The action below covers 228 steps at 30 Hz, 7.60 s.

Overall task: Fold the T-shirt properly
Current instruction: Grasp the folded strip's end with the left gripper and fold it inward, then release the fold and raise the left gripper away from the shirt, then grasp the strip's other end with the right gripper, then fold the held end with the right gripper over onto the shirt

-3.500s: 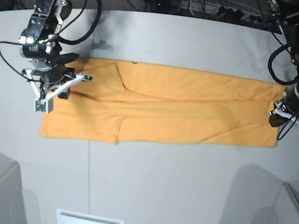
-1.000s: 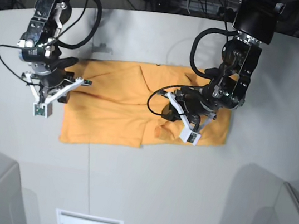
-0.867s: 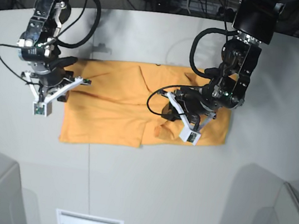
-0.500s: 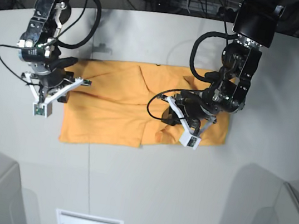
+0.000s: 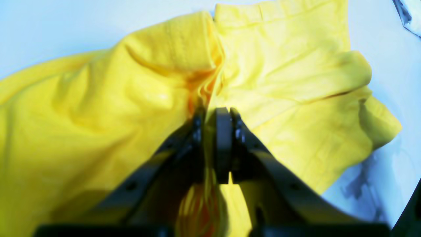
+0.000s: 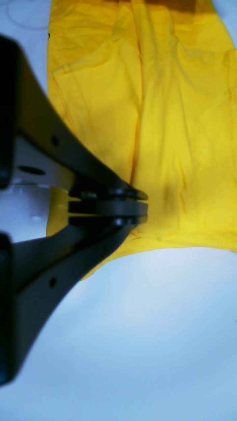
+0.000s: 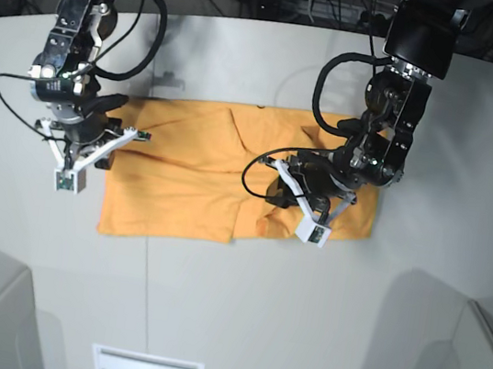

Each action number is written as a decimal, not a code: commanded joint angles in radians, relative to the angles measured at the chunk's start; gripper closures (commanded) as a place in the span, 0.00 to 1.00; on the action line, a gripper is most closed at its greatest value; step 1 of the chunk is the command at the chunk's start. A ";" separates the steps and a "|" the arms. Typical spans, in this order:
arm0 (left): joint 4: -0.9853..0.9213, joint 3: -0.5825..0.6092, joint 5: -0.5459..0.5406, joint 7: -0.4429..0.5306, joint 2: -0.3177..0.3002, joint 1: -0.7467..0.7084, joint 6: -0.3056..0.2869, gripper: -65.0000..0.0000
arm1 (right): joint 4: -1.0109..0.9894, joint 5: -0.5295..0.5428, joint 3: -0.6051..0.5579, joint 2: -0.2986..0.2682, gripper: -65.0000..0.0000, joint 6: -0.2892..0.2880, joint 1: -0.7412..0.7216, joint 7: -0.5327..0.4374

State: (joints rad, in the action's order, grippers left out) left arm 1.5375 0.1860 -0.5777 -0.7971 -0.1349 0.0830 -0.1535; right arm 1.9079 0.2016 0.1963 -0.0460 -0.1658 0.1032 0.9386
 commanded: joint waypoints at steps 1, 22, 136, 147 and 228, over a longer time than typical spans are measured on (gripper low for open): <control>0.016 0.000 -0.017 0.021 0.016 0.024 -0.004 0.81 | 0.014 0.003 0.002 -0.005 1.00 0.004 -0.015 -0.022; 0.263 -0.340 -0.018 0.015 -0.016 -0.196 -0.004 1.00 | -0.129 0.215 0.194 0.024 0.50 -0.005 -0.164 0.107; -0.096 -0.174 0.249 0.196 -0.337 -0.147 -0.111 1.00 | -0.230 0.236 -0.501 0.123 1.00 0.176 -0.339 0.066; -0.075 -0.174 0.242 0.195 -0.397 -0.193 -0.111 1.00 | -0.276 0.235 -0.561 0.159 1.00 0.177 -0.357 0.027; 0.073 -0.719 0.238 0.195 -0.357 -0.461 -0.113 1.00 | -0.667 0.740 -1.365 0.203 0.19 0.377 -0.679 -0.465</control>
State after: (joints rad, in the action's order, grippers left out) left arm 1.5944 -0.5220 -0.3405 -0.6186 -0.4709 -0.3828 -0.2695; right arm 1.2209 0.9356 -1.1740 0.1383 0.2195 -0.5495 0.4908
